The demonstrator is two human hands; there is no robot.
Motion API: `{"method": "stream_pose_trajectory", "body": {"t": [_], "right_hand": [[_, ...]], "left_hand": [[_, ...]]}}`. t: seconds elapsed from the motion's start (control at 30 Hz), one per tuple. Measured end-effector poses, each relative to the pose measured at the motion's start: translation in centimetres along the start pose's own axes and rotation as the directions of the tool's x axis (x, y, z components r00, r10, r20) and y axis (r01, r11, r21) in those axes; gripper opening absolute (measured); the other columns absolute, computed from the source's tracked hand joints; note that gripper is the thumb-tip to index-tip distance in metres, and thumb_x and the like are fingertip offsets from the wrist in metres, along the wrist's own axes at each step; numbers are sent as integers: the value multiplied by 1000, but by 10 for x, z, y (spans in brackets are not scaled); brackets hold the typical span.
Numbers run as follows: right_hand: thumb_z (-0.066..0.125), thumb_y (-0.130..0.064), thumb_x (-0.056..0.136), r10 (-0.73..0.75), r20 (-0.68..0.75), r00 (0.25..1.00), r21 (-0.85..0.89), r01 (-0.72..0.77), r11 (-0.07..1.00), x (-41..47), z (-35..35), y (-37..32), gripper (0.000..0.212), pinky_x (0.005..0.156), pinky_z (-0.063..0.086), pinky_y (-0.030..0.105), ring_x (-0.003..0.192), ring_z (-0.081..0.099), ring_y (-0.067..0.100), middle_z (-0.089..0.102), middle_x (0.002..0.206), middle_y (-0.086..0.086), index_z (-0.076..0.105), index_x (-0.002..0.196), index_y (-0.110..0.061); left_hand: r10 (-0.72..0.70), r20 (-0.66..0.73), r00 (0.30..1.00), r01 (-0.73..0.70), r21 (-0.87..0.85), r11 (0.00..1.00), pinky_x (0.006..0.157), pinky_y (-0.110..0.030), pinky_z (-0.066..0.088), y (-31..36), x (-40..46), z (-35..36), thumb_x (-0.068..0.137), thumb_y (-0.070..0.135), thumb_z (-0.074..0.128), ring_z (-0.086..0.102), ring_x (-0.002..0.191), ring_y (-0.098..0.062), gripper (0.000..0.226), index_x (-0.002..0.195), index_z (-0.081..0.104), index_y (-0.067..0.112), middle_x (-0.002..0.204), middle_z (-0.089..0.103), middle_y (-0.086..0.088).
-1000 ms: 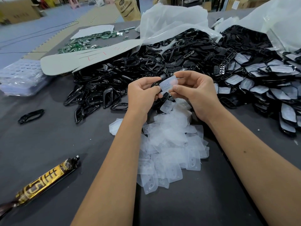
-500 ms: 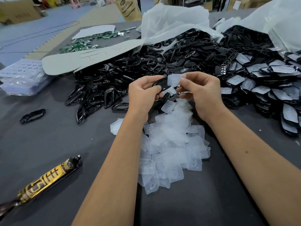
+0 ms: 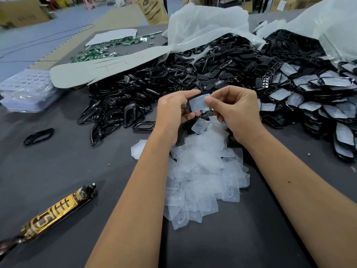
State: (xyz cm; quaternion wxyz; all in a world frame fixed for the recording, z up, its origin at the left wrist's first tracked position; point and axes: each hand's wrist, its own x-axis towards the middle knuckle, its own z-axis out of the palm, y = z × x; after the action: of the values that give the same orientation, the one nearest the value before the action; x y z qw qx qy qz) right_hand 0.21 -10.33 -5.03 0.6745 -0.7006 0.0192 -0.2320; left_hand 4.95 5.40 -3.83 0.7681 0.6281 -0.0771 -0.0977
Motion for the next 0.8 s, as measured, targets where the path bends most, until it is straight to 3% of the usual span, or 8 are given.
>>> {"method": "stream_pose_trajectory", "body": {"t": [0.17,0.33,0.8], "right_hand": [[86,-10,82,-14,-44,999,-48,12,999,2,0,3,15,44,41,25,47,53,16,68,62,8,73,76,-10],[86,-15,81,-14,-69,998,-78,8,997,3,0,6,16,45,42,25,48,56,17,71,66,14,73,72,-16],[85,-18,82,-45,-101,994,-176,26,984,4,1,6,17,49,43,18,50,57,4,69,61,-5,72,72,-19]], "left_hand": [[-1,7,1000,1,23,1000,59,-24,55,0,-1,1,85,3,46,68,63,-24,39,99,82,8,94,78,-19],[55,16,998,-56,100,993,62,-20,55,-2,-1,1,92,-8,63,67,61,-15,29,102,79,14,89,77,-11],[83,38,996,-87,99,991,61,-19,55,-3,-3,1,93,-7,68,63,58,-13,24,102,78,13,85,77,-8]]}}
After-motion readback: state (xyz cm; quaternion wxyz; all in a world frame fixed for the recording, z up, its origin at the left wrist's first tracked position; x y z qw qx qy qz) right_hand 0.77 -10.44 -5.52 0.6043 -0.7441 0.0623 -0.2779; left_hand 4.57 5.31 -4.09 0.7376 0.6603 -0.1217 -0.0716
